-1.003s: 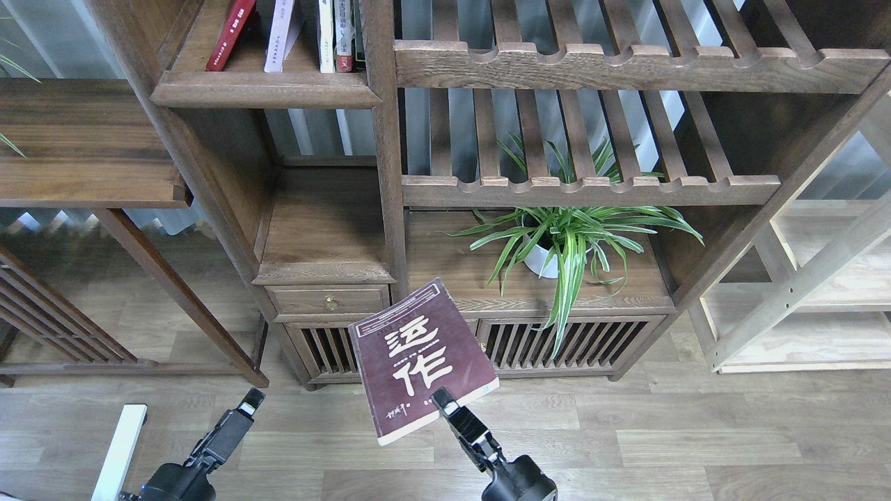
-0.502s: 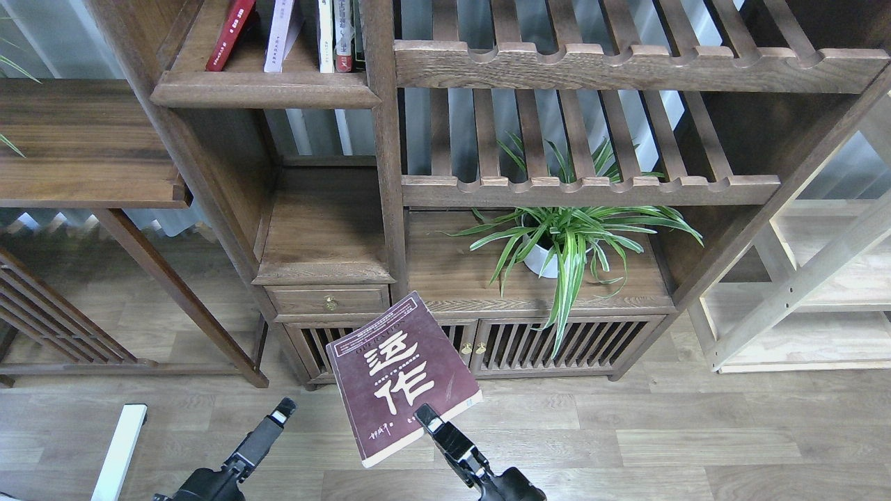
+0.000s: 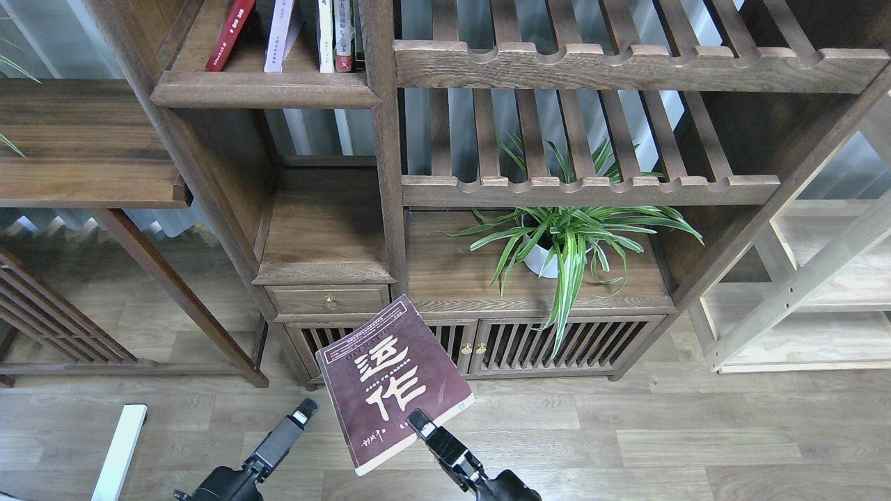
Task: Organize books on shelf
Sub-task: 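Bring the left gripper up to the red book's lower edge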
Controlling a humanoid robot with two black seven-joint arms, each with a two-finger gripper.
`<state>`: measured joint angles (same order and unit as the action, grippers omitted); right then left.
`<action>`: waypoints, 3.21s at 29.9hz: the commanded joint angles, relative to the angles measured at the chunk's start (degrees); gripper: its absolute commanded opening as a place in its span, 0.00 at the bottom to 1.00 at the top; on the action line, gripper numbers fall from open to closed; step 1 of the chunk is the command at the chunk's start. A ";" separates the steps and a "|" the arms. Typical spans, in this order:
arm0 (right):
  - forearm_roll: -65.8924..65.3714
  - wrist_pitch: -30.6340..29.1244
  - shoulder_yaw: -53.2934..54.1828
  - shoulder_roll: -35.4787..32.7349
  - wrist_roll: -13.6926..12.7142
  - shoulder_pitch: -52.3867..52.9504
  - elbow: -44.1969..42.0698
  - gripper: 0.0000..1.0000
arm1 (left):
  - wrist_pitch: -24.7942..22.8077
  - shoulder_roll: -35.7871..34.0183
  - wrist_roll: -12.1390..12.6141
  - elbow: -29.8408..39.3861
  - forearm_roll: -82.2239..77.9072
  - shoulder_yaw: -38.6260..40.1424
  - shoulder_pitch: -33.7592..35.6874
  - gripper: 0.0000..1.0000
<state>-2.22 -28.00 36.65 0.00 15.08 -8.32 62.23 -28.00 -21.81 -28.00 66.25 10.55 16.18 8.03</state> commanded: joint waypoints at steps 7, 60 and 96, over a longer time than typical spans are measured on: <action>0.46 0.00 0.09 0.00 -0.22 0.67 0.00 0.12 | 0.00 -4.62 0.00 4.41 1.93 -2.47 0.93 0.97; 1.08 0.00 0.53 0.00 -1.63 1.82 -0.88 0.15 | 0.00 2.74 0.00 -8.26 13.70 -6.25 9.28 0.98; 9.25 0.00 -3.16 0.00 -3.12 5.68 -0.79 0.15 | 0.00 5.29 0.00 -4.12 24.61 -12.14 12.79 0.97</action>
<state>6.68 -28.00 33.44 0.00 11.97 -3.33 61.44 -28.00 -16.53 -28.00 62.15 34.74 4.24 19.72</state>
